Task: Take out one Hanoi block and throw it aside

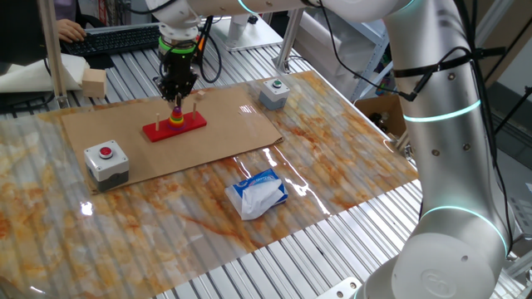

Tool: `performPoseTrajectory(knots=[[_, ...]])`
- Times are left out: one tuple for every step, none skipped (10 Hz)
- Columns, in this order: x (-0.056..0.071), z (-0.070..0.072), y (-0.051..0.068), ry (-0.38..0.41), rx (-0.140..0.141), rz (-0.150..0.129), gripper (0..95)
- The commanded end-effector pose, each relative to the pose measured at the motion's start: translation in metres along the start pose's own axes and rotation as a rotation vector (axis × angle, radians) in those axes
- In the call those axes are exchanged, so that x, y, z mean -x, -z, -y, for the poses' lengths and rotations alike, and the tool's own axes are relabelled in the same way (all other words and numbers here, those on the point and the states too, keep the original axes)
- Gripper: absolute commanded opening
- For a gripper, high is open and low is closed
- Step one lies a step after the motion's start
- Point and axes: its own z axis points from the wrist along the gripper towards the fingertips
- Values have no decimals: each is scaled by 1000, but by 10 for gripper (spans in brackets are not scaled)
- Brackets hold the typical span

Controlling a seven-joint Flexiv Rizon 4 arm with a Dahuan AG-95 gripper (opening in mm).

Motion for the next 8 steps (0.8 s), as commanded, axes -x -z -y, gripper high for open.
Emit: performPoseTrajectory(knots=[[-1, 0, 2, 3, 1, -1, 0], [-2, -1, 3, 2, 0, -1, 0], [-2, -2, 4, -4, 1, 1, 0], [-3, -5, 6, -7, -2, 0, 0], [-4, -6, 7, -9, -2, 0, 0], [-5, -8, 8, -10, -3, 0, 0], [-6, -10, 10, -12, -7, 0, 0], [-7, -13, 12, -12, -9, -3, 0]])
